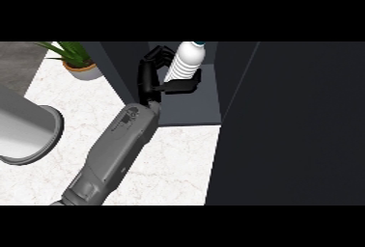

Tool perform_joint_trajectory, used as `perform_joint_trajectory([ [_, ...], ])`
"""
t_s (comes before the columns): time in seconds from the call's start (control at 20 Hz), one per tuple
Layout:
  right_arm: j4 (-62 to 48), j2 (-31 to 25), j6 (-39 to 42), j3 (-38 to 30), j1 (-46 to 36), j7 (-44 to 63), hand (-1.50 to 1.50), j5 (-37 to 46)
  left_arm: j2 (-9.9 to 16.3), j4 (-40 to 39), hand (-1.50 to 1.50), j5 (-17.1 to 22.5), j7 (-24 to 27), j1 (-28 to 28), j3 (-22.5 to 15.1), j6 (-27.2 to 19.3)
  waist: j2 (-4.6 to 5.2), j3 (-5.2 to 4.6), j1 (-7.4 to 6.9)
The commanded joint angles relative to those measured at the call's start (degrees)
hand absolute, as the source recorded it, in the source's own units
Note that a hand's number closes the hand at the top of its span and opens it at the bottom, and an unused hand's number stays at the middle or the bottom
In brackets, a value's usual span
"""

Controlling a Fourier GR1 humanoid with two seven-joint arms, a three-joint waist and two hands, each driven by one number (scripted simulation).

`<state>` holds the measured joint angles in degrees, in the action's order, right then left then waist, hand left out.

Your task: Pick up the bottled water, place it into the cabinet and close the cabinet

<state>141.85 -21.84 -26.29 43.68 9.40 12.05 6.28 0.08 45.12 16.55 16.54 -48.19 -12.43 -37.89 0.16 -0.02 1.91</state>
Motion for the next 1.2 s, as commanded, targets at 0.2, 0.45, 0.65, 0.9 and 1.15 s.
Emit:
perform_joint_trajectory([
  [0.2, 4.8, 0.7, -0.4, 1.6, -0.9, 3.5, -1.5, 2.7, 1.4, -16.2, 1.5, -3.9, -0.3, -9.6, 2.3, -3.4, 0.14, -0.03, -0.07],
  [0.45, 4.6, -0.4, -0.1, 1.5, 0.6, 1.1, -1.5, 1.9, 0.8, -23.9, 1.5, -2.9, 5.5, -10.1, 4.9, -2.5, 0.33, -0.02, 0.27],
  [0.65, 2.5, 1.2, 0.0, 0.0, -2.6, 2.6, -1.5, 0.7, -0.1, -26.3, 1.5, 0.4, 5.0, -13.3, 4.4, -4.5, 0.5, -0.05, 0.78],
  [0.9, 5.4, -2.5, 0.2, 0.0, 1.4, -0.4, -1.5, 0.7, 0.4, -31.7, 1.5, -1.4, 12.1, -11.2, 8.1, -3.5, 0.66, -0.03, 1.14],
  [1.15, 3.2, -2.0, 1.0, 0.4, 0.5, -2.5, -1.5, -1.1, -0.1, -36.4, -1.5, -2.5, 11.4, -14.3, 7.4, -7.9, 1.05, 0.01, 2.24],
])
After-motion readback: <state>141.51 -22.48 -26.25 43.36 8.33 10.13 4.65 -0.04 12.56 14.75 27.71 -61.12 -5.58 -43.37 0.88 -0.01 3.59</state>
